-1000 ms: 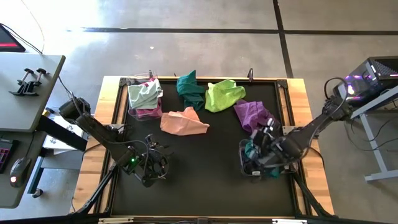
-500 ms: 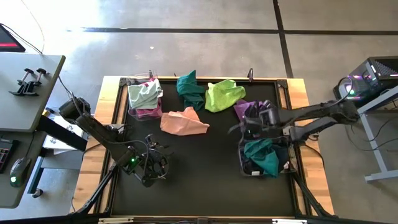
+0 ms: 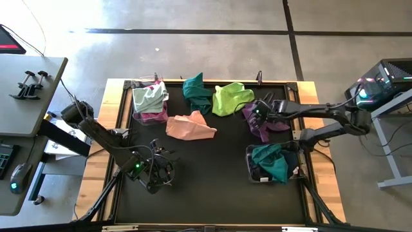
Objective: Sort towels by color in basket
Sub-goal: Put the purple towel into the right transparent bin
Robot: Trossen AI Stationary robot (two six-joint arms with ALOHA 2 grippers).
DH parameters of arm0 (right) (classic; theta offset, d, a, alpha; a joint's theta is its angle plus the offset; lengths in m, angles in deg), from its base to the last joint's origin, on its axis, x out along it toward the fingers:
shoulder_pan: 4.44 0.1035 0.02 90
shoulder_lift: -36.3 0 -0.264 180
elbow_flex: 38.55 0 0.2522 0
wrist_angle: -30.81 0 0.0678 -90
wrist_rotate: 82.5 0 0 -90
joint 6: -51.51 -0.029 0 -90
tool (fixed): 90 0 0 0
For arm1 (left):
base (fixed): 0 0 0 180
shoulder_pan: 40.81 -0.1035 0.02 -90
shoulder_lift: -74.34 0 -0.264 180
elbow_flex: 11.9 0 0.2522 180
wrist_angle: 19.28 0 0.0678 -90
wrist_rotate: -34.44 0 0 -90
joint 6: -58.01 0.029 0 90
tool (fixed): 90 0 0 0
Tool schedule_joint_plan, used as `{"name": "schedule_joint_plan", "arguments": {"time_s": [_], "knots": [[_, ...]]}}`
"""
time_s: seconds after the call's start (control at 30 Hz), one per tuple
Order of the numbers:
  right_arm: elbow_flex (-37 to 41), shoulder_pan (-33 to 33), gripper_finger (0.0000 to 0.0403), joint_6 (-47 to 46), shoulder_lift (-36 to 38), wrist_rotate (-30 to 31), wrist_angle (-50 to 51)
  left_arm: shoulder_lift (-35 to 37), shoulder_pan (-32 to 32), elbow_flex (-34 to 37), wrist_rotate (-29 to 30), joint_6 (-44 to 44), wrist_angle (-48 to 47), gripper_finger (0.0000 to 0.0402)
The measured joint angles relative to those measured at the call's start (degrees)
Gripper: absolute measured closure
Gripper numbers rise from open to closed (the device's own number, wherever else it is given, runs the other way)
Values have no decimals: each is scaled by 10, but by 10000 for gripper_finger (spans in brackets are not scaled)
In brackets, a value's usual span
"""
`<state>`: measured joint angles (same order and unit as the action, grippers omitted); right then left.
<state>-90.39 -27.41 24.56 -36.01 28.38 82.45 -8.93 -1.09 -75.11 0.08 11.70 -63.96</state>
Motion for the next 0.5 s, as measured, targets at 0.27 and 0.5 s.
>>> {"name": "schedule_joint_plan", "arguments": {"time_s": [0.27,0.5], "knots": [[92,-35,149,9,0,-72,-108,0,0,0,0,0,-1,259],[152,-36,251,9,2,-39,-200,0,0,0,0,0,-1,259]]}}
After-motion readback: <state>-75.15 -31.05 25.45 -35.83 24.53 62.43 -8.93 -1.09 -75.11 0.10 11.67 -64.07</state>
